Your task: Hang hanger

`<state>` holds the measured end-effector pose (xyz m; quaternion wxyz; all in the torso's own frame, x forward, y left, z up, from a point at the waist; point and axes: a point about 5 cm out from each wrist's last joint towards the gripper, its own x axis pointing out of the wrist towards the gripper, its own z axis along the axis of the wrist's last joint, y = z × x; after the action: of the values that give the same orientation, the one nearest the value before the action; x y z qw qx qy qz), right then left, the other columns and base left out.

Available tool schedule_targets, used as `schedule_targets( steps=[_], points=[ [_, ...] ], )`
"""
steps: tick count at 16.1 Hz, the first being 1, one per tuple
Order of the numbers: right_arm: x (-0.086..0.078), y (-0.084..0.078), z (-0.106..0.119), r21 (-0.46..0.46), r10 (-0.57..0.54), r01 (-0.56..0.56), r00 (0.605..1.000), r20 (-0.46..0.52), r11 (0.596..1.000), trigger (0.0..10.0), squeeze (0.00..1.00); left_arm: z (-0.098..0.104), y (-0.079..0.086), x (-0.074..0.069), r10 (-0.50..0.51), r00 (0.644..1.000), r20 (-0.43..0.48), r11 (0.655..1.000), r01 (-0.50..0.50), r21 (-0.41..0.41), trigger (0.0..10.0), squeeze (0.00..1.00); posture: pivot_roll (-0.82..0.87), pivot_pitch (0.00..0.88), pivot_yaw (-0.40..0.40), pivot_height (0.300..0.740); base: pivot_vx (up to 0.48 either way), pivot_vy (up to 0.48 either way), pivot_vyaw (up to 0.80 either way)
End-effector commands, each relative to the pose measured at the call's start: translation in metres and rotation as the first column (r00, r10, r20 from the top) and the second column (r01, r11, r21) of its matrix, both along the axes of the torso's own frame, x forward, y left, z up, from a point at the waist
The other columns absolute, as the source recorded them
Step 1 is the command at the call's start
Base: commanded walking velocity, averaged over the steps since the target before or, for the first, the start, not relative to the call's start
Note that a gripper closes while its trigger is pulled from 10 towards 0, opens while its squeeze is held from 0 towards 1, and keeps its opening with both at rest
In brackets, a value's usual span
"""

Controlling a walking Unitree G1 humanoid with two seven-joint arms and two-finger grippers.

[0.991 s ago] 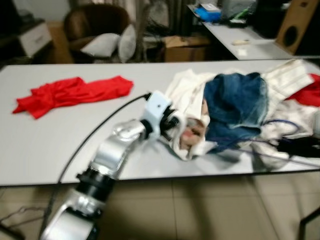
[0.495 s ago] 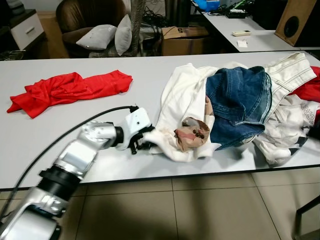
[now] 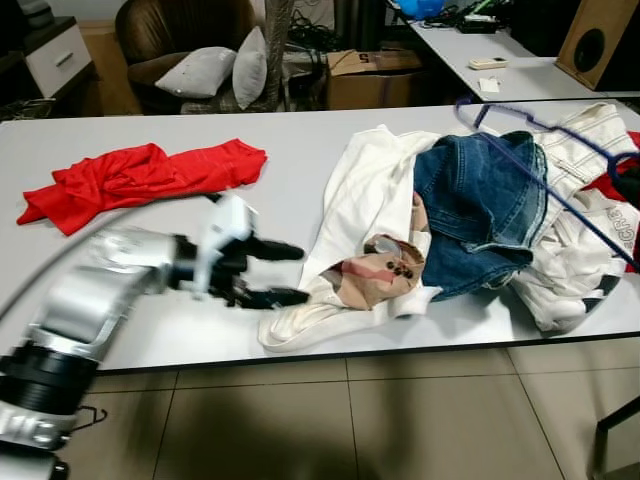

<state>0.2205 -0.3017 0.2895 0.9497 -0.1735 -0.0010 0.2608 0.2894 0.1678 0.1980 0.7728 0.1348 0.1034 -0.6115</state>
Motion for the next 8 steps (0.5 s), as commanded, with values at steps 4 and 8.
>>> schedule_targets(
  steps=[4, 8],
  points=[
    [0.031, 0.057, -0.024, 0.246, -0.127, 0.118, 0.992, 0.019, 0.962, 10.0, 0.0, 0.026, 0.02, 0.029, 0.489, 0.865, 0.107, 0.851, -0.447, -0.276, 10.0, 0.0, -0.07, 0.0, 0.055, 0.74, 0.0, 0.0, 0.0],
    [0.028, 0.117, -0.06, 0.395, -0.14, 0.158, 0.987, -0.073, 0.905, 10.0, 0.0, 0.001, -0.002, 0.021, 0.709, 0.7, 0.083, 0.681, -0.649, -0.339, 10.0, 0.0, -0.06, 0.0, 0.057, 0.74, 0.0, 0.0, 0.0]
  ],
)
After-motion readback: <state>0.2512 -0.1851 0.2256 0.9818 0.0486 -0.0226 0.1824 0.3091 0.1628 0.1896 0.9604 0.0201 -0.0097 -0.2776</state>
